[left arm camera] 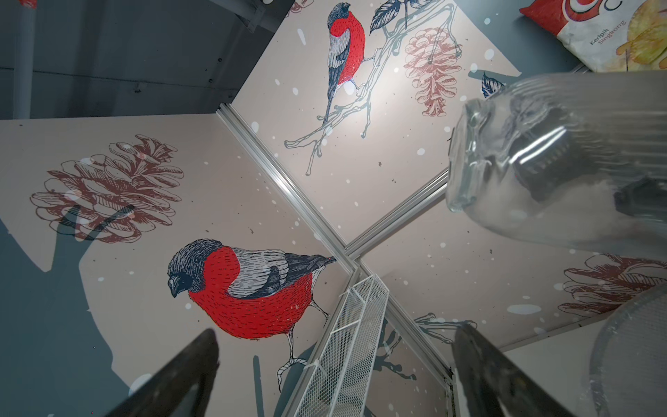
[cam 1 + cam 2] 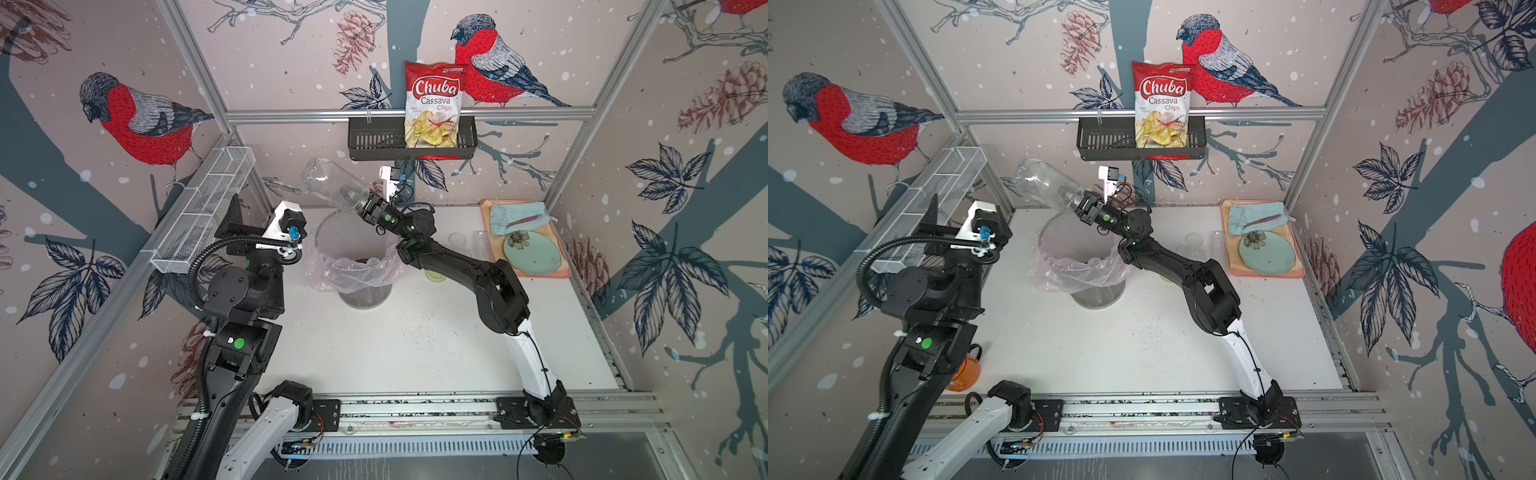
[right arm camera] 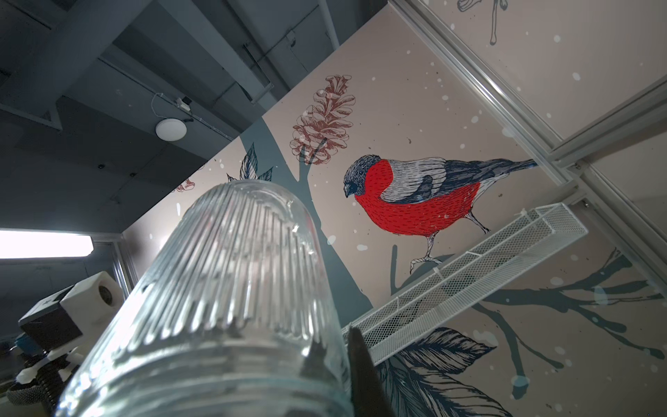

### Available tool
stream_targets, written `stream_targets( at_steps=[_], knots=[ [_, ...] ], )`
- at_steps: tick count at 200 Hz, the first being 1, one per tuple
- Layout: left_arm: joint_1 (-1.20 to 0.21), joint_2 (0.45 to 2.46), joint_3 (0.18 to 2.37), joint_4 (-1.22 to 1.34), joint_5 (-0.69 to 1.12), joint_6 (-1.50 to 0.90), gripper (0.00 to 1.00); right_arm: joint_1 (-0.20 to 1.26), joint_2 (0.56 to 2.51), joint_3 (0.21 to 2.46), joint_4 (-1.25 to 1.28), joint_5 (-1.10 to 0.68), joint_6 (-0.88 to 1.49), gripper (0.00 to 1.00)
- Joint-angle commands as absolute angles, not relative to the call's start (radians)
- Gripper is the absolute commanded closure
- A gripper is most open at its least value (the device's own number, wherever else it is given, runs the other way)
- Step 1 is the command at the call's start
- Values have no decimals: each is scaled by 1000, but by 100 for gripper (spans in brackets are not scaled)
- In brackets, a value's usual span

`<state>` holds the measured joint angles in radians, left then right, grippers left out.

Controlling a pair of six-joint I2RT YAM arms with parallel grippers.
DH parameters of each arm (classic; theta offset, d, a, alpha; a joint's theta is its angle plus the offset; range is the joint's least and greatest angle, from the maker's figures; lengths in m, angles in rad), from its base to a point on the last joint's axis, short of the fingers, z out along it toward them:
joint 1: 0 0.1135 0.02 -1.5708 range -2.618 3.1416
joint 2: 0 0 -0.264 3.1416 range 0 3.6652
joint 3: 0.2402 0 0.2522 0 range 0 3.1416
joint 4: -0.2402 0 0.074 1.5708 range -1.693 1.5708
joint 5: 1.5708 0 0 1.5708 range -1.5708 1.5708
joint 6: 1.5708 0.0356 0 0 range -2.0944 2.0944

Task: Empty moldy mung beans from jars
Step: Pour the moldy mung beans from the jar into the trash bin.

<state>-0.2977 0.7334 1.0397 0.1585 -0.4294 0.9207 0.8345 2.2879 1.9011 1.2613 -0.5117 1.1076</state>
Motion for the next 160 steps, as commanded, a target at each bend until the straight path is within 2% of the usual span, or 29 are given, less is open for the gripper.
stream_targets(
  at_steps=[1,14,59,78,99,116,136,151,160],
  knots=[
    [-297,722,1031,192,-421,891,2,850,2245,1859,1375,-442,1075,100],
    [-297,718,1026,201,-420,891,2,859,2241,1868,1289,-437,1010,100],
    [-297,722,1025,206,-404,891,2,845,2255,1880,1400,-470,1117,100],
    [-297,721,1017,214,-401,885,2,853,2226,1864,1283,-437,1013,100],
    [-297,721,1026,197,-386,873,2,836,2258,1884,1379,-477,1126,100],
    [-298,723,1020,205,-392,873,2,845,2244,1882,1231,-467,1008,100],
    [-297,727,1026,197,-384,865,2,841,2203,1826,1358,-507,1052,100],
    [-297,730,1025,208,-395,864,2,868,2148,1797,1184,-470,850,100],
    [-297,732,1029,207,-389,858,2,867,2162,1810,1142,-447,826,100]
  ],
)
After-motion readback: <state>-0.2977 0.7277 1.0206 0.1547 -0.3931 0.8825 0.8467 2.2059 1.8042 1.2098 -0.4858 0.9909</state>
